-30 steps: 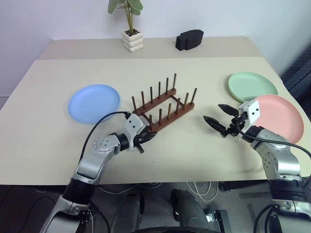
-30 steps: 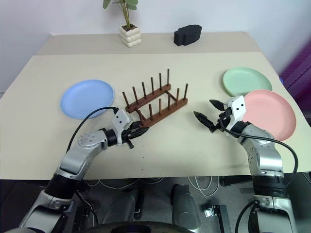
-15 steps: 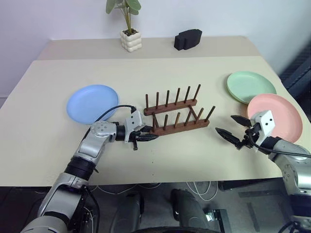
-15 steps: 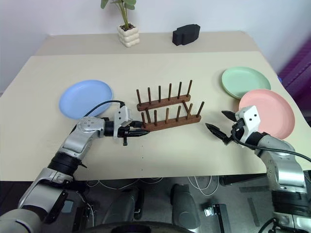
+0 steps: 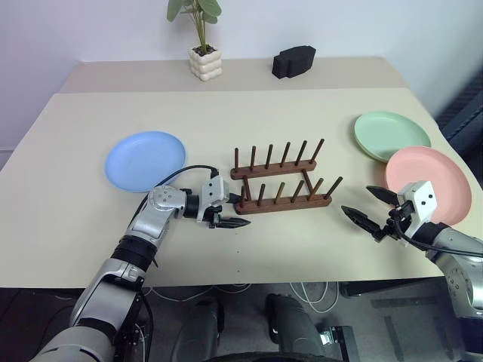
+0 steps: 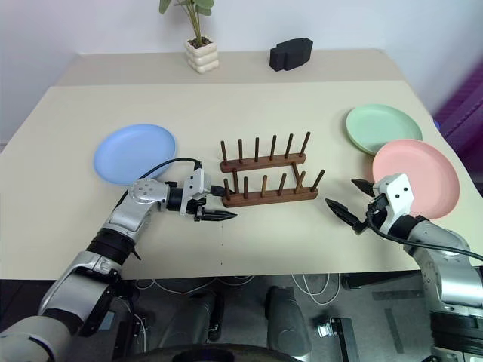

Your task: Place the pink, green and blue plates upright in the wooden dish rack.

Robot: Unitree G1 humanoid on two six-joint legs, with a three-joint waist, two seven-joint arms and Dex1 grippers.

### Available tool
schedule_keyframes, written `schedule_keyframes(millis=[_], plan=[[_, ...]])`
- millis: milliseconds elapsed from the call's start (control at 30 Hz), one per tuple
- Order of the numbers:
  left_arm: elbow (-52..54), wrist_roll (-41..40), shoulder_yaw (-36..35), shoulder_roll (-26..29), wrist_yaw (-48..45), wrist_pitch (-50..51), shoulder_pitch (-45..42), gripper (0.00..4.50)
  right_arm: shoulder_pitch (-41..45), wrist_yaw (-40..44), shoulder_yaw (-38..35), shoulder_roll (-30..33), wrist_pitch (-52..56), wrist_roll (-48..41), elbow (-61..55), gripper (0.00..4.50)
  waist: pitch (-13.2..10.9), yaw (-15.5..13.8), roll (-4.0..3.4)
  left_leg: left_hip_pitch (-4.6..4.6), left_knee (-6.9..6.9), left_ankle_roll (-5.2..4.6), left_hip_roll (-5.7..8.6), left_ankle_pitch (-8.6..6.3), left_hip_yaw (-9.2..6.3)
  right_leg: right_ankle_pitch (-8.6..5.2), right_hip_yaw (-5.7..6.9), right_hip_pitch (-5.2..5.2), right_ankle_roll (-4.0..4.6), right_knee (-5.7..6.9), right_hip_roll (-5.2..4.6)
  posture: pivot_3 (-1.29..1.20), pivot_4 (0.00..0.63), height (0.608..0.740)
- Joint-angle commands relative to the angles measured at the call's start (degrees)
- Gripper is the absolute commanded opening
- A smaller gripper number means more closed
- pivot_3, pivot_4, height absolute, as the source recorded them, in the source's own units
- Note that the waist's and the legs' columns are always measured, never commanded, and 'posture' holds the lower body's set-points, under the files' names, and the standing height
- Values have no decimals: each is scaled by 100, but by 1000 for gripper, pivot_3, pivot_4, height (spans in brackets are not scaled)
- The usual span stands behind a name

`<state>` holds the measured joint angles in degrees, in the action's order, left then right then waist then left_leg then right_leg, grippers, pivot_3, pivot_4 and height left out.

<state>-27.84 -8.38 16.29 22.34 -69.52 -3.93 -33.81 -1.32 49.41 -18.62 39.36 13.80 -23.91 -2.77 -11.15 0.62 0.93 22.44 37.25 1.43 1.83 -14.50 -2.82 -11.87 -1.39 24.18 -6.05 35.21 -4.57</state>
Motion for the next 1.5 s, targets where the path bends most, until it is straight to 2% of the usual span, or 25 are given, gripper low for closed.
schedule_keyframes(millis=[33,133,167,200,233,267,433,467,500,733,1000,1500], plan=[[317,32,-136,145,105,121,200,4462,45,178,-138,178,-219,2,89,4500,0,13,0,0,0,0,-1,0,0,0,0,0,0,0,0,0,150,730],[915,-81,-291,434,204,544,683,4462,-8,343,20,243,-259,98,126,4500,1,43,-2,-2,-3,0,-16,0,2,0,0,0,-1,0,3,0,150,730],[1136,-130,-356,516,247,674,849,4500,-32,381,69,248,-247,108,109,3967,1,48,-2,-4,-4,-1,-19,0,2,0,0,1,0,1,5,0,150,730],[1378,-193,-434,587,316,789,1025,4500,-60,420,136,250,-233,124,73,3731,2,51,-3,-5,-5,-1,-23,0,1,0,0,0,0,2,7,0,150,730],[1599,-261,-504,647,385,954,1175,4000,-79,444,198,246,-226,153,40,3263,3,49,-5,-7,-6,-1,-26,-1,-1,0,-1,0,0,2,8,0,150,730],[1788,-310,-552,699,431,1084,1303,3744,-88,456,253,238,-228,183,15,2781,4,38,-6,-8,-6,-1,-27,-1,-6,0,-1,0,1,4,9,0,150,730],[2703,-542,-629,884,570,1592,1898,1166,45,394,676,180,-277,455,25,178,6,14,-9,-7,-4,-1,-26,-1,-14,-10,-1,-1,18,2,6,0,150,730],[2864,-552,-574,894,584,1650,1985,723,91,340,773,153,-254,518,10,0,6,13,-9,-7,-4,-1,-25,-1,-14,-10,-1,-1,18,2,5,0,150,730],[3000,-519,-505,878,637,1677,2064,202,135,314,876,119,-221,551,-32,0,6,11,-9,-7,-4,-1,-25,-1,-13,-10,-1,-1,18,2,6,0,150,730],[3226,-409,-224,438,1095,2084,2102,202,489,36,1414,-32,-54,831,-108,0,7,-11,-10,-6,1,-1,-20,-1,-13,-12,0,-7,20,-2,2,0,150,730],[2196,248,-246,-95,2102,1419,1510,202,1075,-413,1747,-281,-190,1281,187,0,8,-3,-9,-8,8,0,-16,0,-10,-10,5,-15,19,0,3,0,150,730],[1065,519,-347,-277,2810,743,1016,202,1744,-648,1946,-619,-591,1628,860,0,12,2,-13,-23,9,0,-7,0,-12,-4,7,-31,10,2,4,0,150,730]])
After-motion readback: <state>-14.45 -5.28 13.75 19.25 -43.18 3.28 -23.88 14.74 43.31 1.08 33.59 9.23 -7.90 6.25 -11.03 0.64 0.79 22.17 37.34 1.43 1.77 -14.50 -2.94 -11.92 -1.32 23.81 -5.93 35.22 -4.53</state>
